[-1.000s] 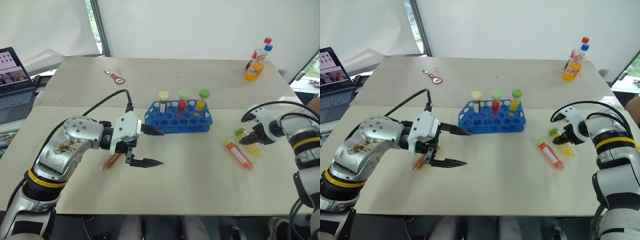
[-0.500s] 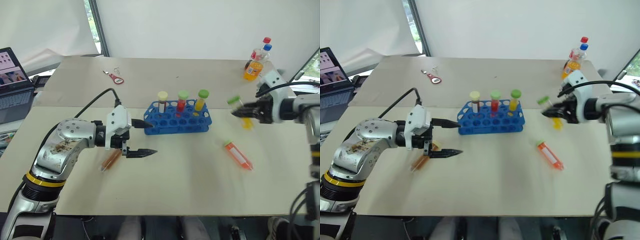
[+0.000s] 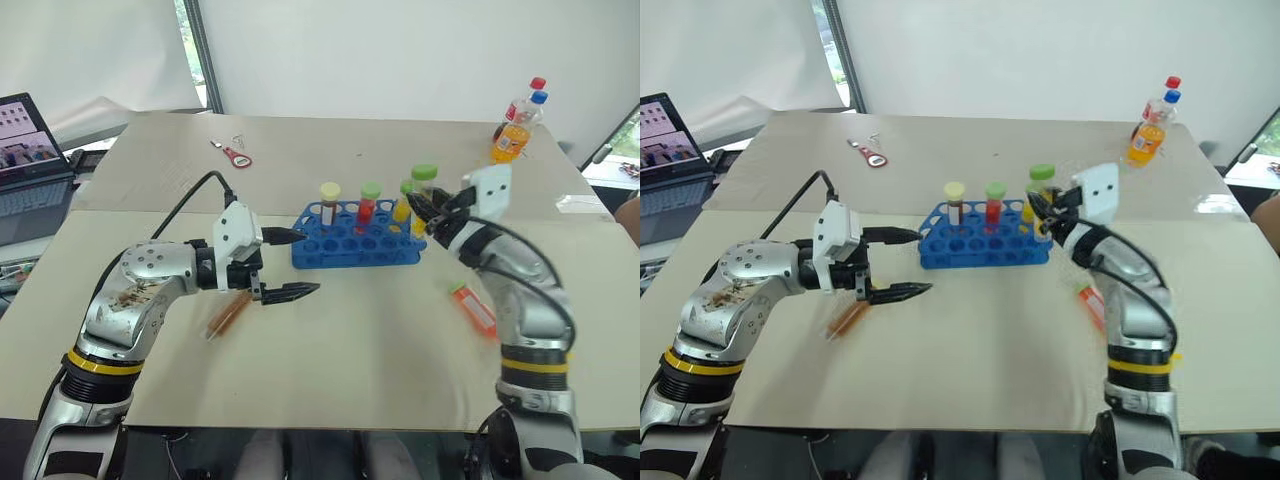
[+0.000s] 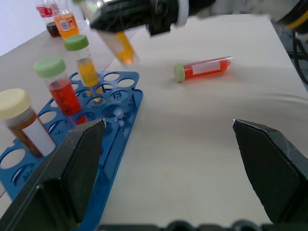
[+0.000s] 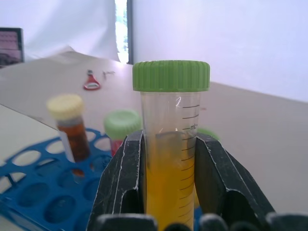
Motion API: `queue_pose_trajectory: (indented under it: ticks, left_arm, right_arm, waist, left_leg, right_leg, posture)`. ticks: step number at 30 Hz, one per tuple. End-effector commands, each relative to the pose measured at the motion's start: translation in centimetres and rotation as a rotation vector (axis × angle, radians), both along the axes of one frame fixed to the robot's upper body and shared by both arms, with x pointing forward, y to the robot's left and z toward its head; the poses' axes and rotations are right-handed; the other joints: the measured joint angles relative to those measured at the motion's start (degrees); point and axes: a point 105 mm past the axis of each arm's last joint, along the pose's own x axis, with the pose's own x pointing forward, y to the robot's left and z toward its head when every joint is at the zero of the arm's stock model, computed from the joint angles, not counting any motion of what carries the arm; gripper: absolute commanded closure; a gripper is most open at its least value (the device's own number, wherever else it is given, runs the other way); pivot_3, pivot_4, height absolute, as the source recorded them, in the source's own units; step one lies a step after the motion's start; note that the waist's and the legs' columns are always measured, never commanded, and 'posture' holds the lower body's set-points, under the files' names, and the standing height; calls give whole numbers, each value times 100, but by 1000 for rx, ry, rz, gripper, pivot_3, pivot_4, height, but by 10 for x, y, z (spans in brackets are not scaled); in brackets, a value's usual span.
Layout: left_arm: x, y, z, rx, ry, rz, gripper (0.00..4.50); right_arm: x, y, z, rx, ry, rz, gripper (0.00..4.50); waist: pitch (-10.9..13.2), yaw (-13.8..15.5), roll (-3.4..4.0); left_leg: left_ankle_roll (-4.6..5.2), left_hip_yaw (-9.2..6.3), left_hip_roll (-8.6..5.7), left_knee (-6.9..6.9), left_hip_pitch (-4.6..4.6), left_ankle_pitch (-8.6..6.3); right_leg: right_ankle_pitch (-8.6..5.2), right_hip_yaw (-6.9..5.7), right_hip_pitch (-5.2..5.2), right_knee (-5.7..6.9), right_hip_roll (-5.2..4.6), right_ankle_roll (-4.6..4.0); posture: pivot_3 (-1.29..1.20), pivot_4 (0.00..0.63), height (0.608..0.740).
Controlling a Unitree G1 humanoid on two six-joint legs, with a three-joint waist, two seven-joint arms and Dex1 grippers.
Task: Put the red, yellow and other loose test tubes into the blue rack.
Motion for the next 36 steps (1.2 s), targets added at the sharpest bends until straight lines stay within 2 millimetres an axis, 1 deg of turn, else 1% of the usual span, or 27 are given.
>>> queue_pose_trajectory:
  ticks: [1, 6, 9, 12, 15, 18, 20, 23, 25, 28, 30, 33, 36]
  left_arm:
    - [-6, -4, 4, -2, -25, -22, 0]
    - [-6, -4, 1, 0, -24, -18, 0]
    - [-6, -4, 0, -3, -23, -16, 0]
    - [-5, -5, 1, -13, -24, -11, 0]
    - [-4, -6, 1, -19, -24, -9, 0]
    - [-3, -9, 3, -46, -11, 3, 0]
    - [-1, -12, 5, -67, 10, 17, 0]
    - [0, -16, 6, -83, 31, 28, 0]
    - [5, -19, 10, -116, 45, 52, 0]
    - [8, -24, 14, -145, 56, 66, 0]
    - [9, -25, 14, -142, 54, 69, 0]
    - [10, -26, 15, -141, 52, 76, 0]
    - [10, -27, 16, -142, 53, 78, 0]
  right_arm:
    - [3, 0, 9, -4, -87, -27, 3516]
    - [7, 2, 1, 4, -98, -47, 3517]
    - [8, 8, -3, 16, -98, -44, 3518]
    - [8, 15, -3, 24, -113, -42, 3519]
    - [9, 15, -2, 37, -131, -66, 3520]
    - [9, 15, -7, 56, -137, -92, 3520]
    - [7, 14, -15, 78, -129, -115, 3520]
    - [5, 13, -21, 100, -131, -139, 3520]
    - [3, 15, -24, 120, -132, -148, 3521]
    - [0, 17, -23, 145, -159, -150, 3521]
    - [-1, 17, -24, 151, -155, -145, 2504]
    - [-2, 17, -23, 131, -150, -137, 1483]
    - [-5, 9, -24, 132, -112, -152, 479]
  waist:
    - [0, -13, 2]
    - [0, -15, 2]
    - [0, -20, 2]
    - [0, -20, 2]
    - [0, -29, 2]
    - [0, -35, 2]
    - [0, -40, 2]
    - [-1, -55, 2]
    - [-1, -58, 2]
    - [-1, -52, 2]
    - [-1, -80, 2]
    - [-1, -127, 2]
    - [-1, -143, 2]
  left_leg:
    - [-1, 1, 0, -1, -2, 0]
    - [-1, -2, 1, -1, 4, 0]
    - [-1, -1, 1, -1, 7, 0]
    - [-1, -3, 2, -1, 8, 0]
    - [-1, -3, 2, -2, 7, 0]
    - [-1, -4, 2, -3, 8, 0]
    - [-1, -6, 3, -2, 8, 0]
    - [-1, -14, 3, -2, 10, 0]
    - [-1, -27, 3, -2, 10, 0]
    - [-1, -48, 1, -2, 10, 0]
    - [-1, -50, 1, -3, 10, 0]
    - [-1, -54, 2, -8, 9, 0]
    - [-1, -55, 1, -9, 8, 0]
  right_leg:
    - [0, 2, -3, 2, 0, 0]
    - [0, 1, 2, 1, 0, -1]
    - [0, 2, 4, 0, 0, -1]
    - [0, 1, 4, 1, 0, -1]
    - [0, 1, 4, 1, 0, -1]
    - [0, 2, 4, 1, 0, -1]
    - [0, 2, 4, 1, 0, -1]
    - [0, 2, 5, 2, 1, -1]
    - [0, 3, 5, 3, 0, -1]
    - [0, 1, 6, 2, 0, -1]
    - [1, 2, 6, 8, 0, -1]
    - [1, 1, 4, 28, 0, -2]
    - [1, 2, 4, 28, -1, -2]
  posture:
    - [0, 150, 740]
    - [0, 150, 740]
    - [0, 150, 740]
    - [0, 150, 740]
    - [0, 150, 740]
    - [0, 150, 740]
    - [0, 150, 740]
    - [0, 150, 740]
    - [0, 150, 740]
    - [0, 150, 740]
    - [0, 150, 740]
    - [0, 150, 740]
    - [0, 150, 740]
